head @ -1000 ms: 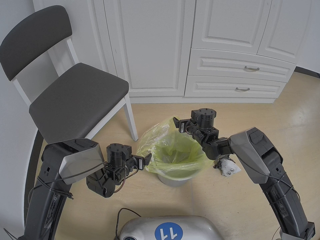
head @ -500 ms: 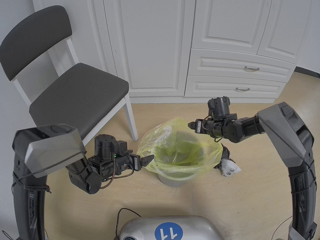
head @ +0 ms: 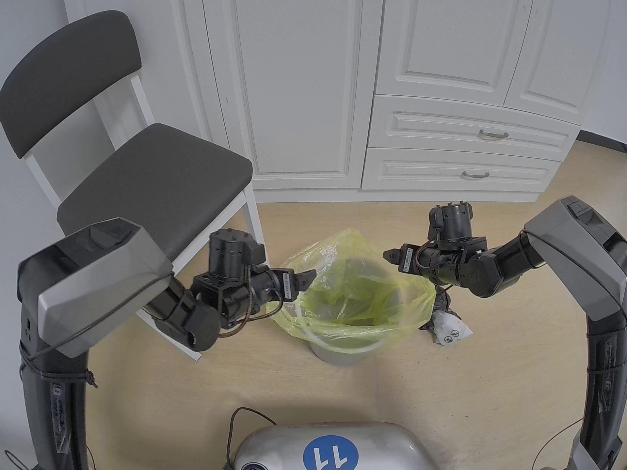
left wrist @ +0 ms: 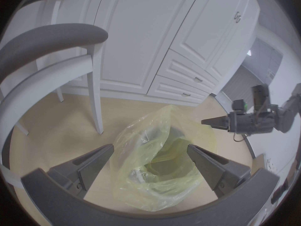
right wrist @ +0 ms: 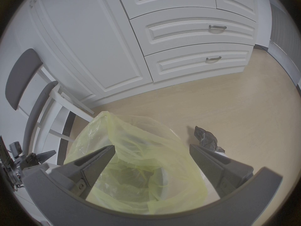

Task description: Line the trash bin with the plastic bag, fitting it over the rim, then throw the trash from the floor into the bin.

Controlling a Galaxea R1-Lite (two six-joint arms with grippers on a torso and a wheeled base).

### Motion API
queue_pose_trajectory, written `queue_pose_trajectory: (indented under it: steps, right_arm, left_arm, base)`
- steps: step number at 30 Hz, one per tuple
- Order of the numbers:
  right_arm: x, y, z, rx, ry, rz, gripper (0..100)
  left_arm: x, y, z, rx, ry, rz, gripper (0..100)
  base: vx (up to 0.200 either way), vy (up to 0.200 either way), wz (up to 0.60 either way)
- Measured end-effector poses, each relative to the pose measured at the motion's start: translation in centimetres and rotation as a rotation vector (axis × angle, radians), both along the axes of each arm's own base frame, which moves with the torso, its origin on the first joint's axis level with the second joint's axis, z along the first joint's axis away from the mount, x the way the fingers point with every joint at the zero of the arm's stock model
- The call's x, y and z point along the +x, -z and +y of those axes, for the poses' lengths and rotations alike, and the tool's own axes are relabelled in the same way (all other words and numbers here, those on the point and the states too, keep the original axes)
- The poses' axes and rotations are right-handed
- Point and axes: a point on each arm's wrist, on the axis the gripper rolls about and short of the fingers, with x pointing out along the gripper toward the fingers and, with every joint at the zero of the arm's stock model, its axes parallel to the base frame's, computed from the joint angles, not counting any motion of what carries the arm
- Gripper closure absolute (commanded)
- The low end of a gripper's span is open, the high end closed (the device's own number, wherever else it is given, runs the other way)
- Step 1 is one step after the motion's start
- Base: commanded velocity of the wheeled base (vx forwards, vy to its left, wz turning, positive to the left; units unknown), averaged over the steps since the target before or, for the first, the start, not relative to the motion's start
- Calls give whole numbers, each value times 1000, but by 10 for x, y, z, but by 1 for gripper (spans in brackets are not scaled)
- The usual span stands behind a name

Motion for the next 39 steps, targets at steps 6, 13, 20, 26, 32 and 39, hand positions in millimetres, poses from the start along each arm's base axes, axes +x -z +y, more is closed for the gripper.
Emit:
queue_pose_trajectory:
  steps: [6, 13, 20, 26, 32, 39]
  right_arm:
    - [3, 17, -3, -18, -13, 4, 0]
    - [14, 31, -7, -16, 4, 9, 0]
    - [34, 39, -21, 18, 58, -11, 0]
    - [54, 49, -28, 106, 116, -71, 0]
    - [64, 66, -31, 131, 128, -120, 0]
    - [67, 89, -31, 121, 130, -90, 0]
  left_arm:
    - [7, 18, -27, -4, -30, 41, 0]
    - [25, 28, -29, 15, -113, 23, 0]
    - [49, 37, -18, 24, -172, 28, 0]
    - [72, 42, -7, 5, -221, 10, 0]
    - [86, 44, -4, -28, -298, -26, 0]
    - [91, 60, -4, -20, -313, -17, 0]
  base:
    - [0, 0, 0]
    - [0, 0, 0]
    - [0, 0, 0]
    - [0, 0, 0]
    - [0, 0, 0]
    - [0, 0, 0]
